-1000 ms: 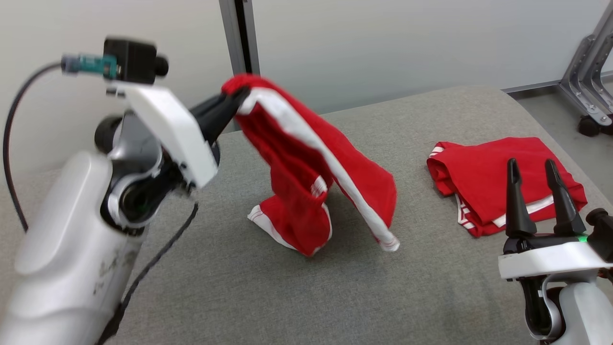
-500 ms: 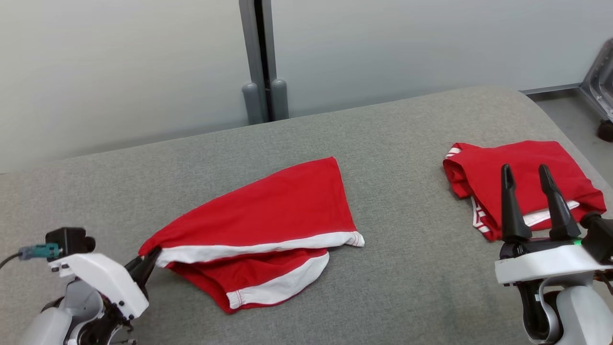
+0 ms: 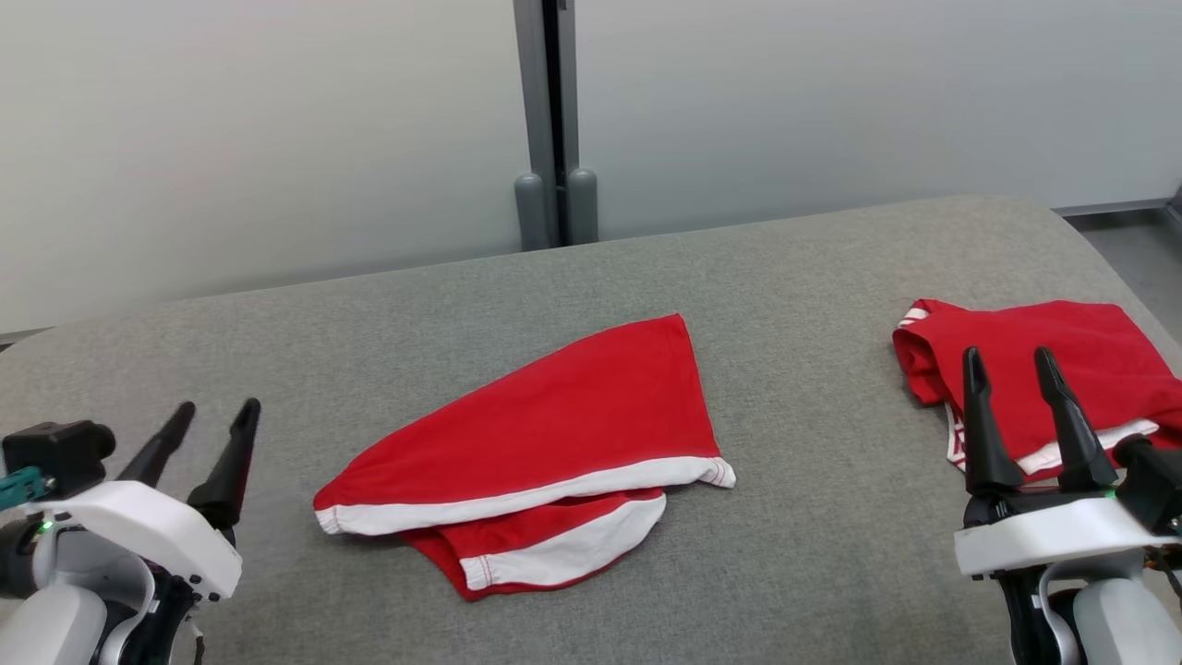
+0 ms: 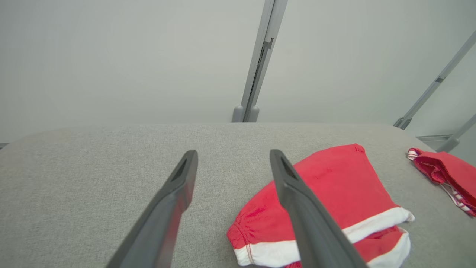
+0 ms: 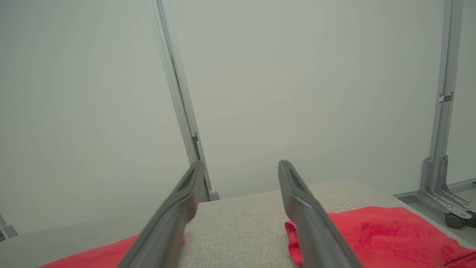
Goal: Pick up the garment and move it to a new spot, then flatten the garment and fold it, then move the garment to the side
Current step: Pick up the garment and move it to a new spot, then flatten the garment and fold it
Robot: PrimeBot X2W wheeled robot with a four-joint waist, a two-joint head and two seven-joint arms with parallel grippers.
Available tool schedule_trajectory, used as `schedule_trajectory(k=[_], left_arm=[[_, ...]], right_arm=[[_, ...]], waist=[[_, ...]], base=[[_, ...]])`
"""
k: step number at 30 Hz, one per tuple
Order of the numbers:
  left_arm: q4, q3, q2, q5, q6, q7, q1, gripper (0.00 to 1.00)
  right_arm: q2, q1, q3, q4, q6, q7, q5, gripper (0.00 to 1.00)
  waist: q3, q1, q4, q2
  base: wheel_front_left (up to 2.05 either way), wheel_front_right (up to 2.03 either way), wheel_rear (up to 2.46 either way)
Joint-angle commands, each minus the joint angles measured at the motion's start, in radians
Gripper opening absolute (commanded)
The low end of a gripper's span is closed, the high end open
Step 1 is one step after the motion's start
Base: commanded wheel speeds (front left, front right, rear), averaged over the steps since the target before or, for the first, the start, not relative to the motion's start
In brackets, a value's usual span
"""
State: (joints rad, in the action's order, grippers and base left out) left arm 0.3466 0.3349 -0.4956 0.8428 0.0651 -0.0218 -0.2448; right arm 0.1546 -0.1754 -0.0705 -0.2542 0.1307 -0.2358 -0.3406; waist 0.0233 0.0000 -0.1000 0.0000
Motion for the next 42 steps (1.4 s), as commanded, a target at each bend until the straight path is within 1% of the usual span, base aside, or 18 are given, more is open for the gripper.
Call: schedule_trajectory(k=[1,3,5,8,11,12,13,14,16,19,23,29,39,42], left_arm=[[-0.063,-0.022,-0.013,-0.027,-0.043,0.043,0.037,1.0],[-0.136,-0.043,-0.014,-0.047,-0.091,0.09,0.076,1.0],[-0.205,-0.068,0.005,-0.048,-0.14,0.14,0.129,1.0],[-0.288,-0.077,0.013,-0.095,-0.199,0.209,0.206,1.0],[-0.339,-0.075,0.034,-0.155,-0.25,0.258,0.269,1.0],[-0.346,-0.075,0.04,-0.173,-0.262,0.265,0.288,1.0],[-0.346,-0.075,0.04,-0.173,-0.262,0.265,0.288,1.0],[-0.349,-0.069,0.045,-0.199,-0.272,0.272,0.305,1.0],[-0.357,-0.065,0.069,-0.227,-0.286,0.28,0.326,1.0],[-0.353,-0.069,0.092,-0.258,-0.299,0.285,0.35,1.0],[-0.35,-0.086,0.111,-0.282,-0.294,0.287,0.372,1.0],[-0.356,-0.097,0.107,-0.307,-0.279,0.287,0.393,1.0],[-0.359,-0.101,0.108,-0.308,-0.277,0.287,0.395,1.0],[-0.359,-0.088,0.109,-0.296,-0.275,0.252,0.387,1.0]], right_arm=[[0.001,0.016,0.003,0.006,0.0,0.001,0.006,1.0],[0.001,0.03,0.009,0.013,0.0,-0.001,0.009,1.0],[-0.003,0.055,-0.005,0.018,0.0,-0.002,0.007,1.0],[0.0,0.089,-0.009,0.025,0.0,0.002,0.007,1.0],[-0.017,0.12,-0.006,0.039,0.0,-0.002,-0.035,1.0],[-0.012,0.128,-0.006,0.045,0.0,-0.004,-0.037,1.0],[-0.012,0.128,-0.006,0.045,0.0,-0.004,-0.037,1.0],[-0.01,0.136,-0.008,0.049,0.0,-0.006,-0.038,1.0],[-0.005,0.142,-0.008,0.053,0.0,-0.004,-0.026,1.0],[0.0,0.15,0.003,0.055,0.0,-0.005,-0.005,1.0],[-0.004,0.161,0.023,0.064,0.0,-0.001,0.016,1.0],[0.002,0.167,0.035,0.088,0.0,0.019,0.034,1.0],[-0.005,0.172,0.041,0.109,0.0,0.035,0.044,1.0],[-0.005,0.168,0.042,0.107,0.0,0.054,0.043,1.0]], waist=[[0.008,0.0,0.01,0.0],[0.013,0.0,0.017,0.0],[0.019,0.0,0.028,0.0],[0.023,0.0,0.039,0.0],[0.027,0.0,0.048,0.0],[0.028,0.0,0.051,0.0],[0.028,0.0,0.051,0.0],[0.028,0.0,0.053,0.0],[0.029,0.0,0.056,0.0],[0.033,0.0,0.059,0.0],[0.04,0.0,0.065,0.0],[0.042,0.0,0.064,0.0],[0.035,0.0,0.066,0.0],[0.026,0.0,0.069,0.0]], base=[[0.0,0.0,0.0],[0.0,0.0,0.0],[0.0,0.0,0.0],[0.0,0.0,0.0],[0.0,0.0,0.0],[0.0,0.0,0.0],[0.0,0.0,0.0],[0.0,0.0,0.0],[0.0,0.0,0.0],[0.0,0.0,0.0],[0.0,0.0,0.0],[0.0,0.0,0.0],[0.0,0.0,0.0],[0.0,0.0,0.0]])
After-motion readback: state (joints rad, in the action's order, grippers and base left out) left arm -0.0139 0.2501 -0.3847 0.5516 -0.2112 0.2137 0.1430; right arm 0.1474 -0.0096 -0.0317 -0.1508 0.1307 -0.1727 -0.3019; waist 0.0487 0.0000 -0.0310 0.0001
